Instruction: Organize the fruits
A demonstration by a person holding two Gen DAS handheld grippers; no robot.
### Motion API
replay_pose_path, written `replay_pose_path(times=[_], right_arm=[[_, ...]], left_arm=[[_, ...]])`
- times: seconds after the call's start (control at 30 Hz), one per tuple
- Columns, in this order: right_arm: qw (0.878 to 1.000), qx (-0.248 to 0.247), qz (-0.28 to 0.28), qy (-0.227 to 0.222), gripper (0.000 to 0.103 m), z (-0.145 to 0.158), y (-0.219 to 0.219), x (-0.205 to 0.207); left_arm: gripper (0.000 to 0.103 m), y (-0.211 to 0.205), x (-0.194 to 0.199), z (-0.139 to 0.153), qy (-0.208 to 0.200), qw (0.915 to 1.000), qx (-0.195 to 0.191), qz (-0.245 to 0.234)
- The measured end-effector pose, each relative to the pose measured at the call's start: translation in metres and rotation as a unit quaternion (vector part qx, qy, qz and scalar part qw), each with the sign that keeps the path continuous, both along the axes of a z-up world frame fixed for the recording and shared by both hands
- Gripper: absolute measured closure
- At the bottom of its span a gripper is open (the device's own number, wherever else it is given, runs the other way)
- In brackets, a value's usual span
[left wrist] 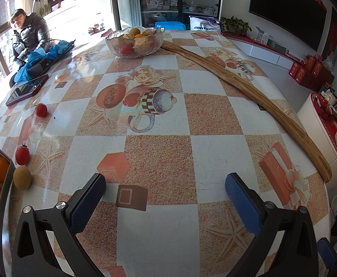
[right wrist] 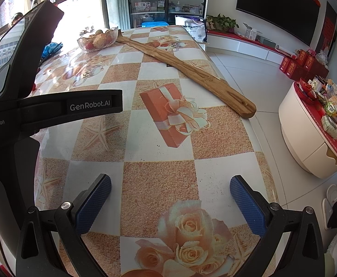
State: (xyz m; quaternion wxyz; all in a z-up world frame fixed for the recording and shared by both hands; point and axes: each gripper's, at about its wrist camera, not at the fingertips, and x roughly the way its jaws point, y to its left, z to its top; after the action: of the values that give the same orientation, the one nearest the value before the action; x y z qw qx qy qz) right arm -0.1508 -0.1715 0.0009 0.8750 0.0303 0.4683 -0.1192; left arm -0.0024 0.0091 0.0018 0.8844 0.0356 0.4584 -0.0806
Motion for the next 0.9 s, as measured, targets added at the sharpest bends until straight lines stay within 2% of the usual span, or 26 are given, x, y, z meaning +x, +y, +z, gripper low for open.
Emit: replay_pose_path(times=[0.17, 0.9], right_arm=[[1.000, 0.003, -0.030, 0.005, 0.000, 0.000, 0.007, 0.001], [1.000, 0.006, -0.016, 0.000, 0.000, -0.002, 0.014, 0.004]], left_arm=[[0.000, 0.000, 0.000, 0.000, 0.000, 1.0000, 0.000, 0.000], [0.000, -0.005, 0.002, -0.002, 0.000, 1.0000, 0.002, -0.001]])
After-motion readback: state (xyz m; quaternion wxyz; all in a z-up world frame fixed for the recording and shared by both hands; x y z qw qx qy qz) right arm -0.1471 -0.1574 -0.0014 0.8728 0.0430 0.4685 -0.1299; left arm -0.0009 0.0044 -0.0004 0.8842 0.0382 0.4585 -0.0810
